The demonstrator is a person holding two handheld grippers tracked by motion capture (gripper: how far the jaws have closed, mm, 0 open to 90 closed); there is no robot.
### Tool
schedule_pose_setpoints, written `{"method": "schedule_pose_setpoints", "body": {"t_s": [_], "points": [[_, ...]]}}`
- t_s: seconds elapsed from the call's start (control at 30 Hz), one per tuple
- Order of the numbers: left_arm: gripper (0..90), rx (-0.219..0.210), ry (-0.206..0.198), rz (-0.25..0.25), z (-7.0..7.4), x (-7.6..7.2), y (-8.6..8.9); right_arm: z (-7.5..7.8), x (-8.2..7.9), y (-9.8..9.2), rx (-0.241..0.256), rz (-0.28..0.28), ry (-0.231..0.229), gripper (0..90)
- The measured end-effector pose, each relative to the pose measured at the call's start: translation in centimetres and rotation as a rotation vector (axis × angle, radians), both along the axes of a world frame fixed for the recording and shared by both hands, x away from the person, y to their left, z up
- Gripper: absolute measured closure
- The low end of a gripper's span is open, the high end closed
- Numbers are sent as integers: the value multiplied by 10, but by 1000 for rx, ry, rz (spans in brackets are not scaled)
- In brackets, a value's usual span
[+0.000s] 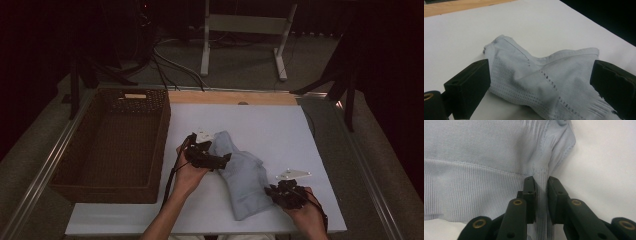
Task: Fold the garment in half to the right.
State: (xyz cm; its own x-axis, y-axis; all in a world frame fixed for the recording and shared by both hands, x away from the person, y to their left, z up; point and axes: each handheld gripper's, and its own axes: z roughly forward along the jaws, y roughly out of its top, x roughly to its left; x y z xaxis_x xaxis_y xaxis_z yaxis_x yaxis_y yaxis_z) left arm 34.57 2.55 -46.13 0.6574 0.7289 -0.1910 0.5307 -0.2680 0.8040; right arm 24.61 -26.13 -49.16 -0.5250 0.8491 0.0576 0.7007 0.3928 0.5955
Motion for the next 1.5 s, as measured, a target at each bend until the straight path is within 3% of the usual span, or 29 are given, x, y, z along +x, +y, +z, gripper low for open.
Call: {"method": "schedule_pose_setpoints", "body": {"t_s": [0.83, 1.03, 1.1, 1.2, 1.33, 1.5], "points": [[48, 17, -57, -21, -10, 27, -4, 1, 1, -4, -5, -3, -6, 782], [48, 39, -70, -26, -13, 33, -7, 1, 1, -3, -7, -1, -7, 782], [48, 35, -63, -21, -13, 36, -7, 1, 0, -3, -8, -1, -8, 782], [55, 63, -46, 3, -15, 39, -8, 1, 0, -3, -8, 0, -9, 782], [156, 72, 2, 34, -19, 45, -6, 1, 0, -4, -6, -1, -8, 782], [189, 130, 16, 39, -24, 47, -9, 1, 0, -4, -6, 0, -7, 782]]}}
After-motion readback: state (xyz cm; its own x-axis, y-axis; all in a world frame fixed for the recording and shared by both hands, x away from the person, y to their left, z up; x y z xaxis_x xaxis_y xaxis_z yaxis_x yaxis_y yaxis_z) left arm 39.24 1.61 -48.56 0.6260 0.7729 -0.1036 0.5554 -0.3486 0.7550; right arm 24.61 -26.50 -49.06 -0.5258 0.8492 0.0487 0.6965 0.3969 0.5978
